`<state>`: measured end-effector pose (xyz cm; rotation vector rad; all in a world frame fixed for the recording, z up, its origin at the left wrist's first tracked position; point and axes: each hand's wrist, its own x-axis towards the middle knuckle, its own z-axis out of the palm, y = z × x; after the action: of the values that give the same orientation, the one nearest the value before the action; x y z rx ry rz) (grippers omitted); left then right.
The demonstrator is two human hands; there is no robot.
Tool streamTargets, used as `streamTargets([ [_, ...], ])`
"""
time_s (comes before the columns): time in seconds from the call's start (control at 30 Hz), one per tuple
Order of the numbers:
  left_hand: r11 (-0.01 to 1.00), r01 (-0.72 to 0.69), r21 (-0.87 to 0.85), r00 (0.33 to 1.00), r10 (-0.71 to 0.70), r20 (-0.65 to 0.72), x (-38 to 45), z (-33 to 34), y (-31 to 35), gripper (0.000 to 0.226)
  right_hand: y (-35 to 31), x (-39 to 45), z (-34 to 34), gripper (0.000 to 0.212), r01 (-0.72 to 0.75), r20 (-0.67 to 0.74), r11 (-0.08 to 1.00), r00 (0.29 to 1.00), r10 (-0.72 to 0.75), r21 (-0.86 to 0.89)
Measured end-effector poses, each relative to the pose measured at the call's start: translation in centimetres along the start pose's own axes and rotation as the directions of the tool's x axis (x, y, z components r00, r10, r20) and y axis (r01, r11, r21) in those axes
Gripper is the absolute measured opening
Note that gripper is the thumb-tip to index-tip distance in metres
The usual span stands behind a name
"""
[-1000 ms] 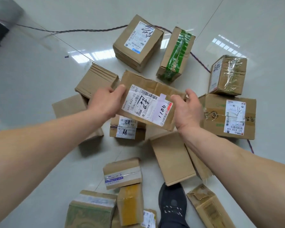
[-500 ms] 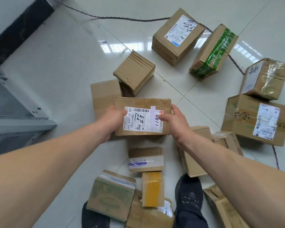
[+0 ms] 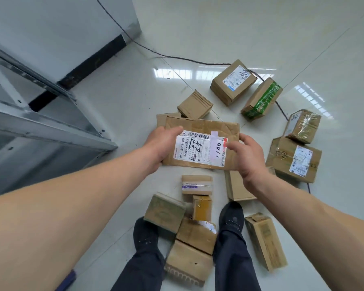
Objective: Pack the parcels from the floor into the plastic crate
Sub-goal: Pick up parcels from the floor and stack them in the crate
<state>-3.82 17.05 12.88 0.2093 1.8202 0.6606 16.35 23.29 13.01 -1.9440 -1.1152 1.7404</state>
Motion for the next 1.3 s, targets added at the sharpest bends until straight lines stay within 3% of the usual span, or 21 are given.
streamTargets([
  [0.13,0.998,-0.051,-0.041,0.999,0.051,0.005,-9.8,-3.5,2.4,0.039,-4.8,-9.4,-1.0,0.03,0.041,0.02,0.998,0.999,-0.042,0.038],
  [0.2,0.994,-0.07,-0.078,0.998,0.07,0.003,-13.5,-5.0,2.7,0.027,-6.5,-13.3,-1.4,0.032,0.071,0.029,0.997,0.997,-0.072,0.041],
  [0.63,0.959,-0.217,-0.182,0.969,0.19,-0.156,-31.4,-8.1,0.4,0.039,-10.0,-27.8,-4.1,0.032,0.254,0.17,0.967,0.952,-0.254,0.024],
  [0.87,0.928,-0.219,-0.302,0.948,0.128,-0.293,-40.4,-8.2,-5.1,0.044,-9.0,-34.0,-4.9,0.023,0.297,0.315,0.953,0.912,-0.264,-0.062],
  [1.0,0.9,-0.219,-0.378,0.926,0.069,-0.372,-45.0,-9.5,-9.3,0.037,-7.4,-37.8,-3.3,0.024,0.324,0.39,0.937,0.886,-0.251,-0.133],
  [1.13,0.881,-0.225,-0.417,0.899,0.022,-0.438,-48.2,-12.3,-14.2,0.063,-5.7,-41.7,0.0,0.021,0.369,0.474,0.909,0.846,-0.243,-0.195],
  [1.23,0.862,-0.23,-0.453,0.882,-0.012,-0.471,-49.9,-15.2,-17.9,0.046,-4.0,-44.9,3.1,0.017,0.433,0.523,0.871,0.81,-0.264,-0.233],
  [1.3,0.848,-0.235,-0.475,0.875,-0.027,-0.483,-51.1,-17.4,-20.6,0.052,-2.8,-47.2,5.6,0.015,0.445,0.56,0.863,0.79,-0.251,-0.241],
])
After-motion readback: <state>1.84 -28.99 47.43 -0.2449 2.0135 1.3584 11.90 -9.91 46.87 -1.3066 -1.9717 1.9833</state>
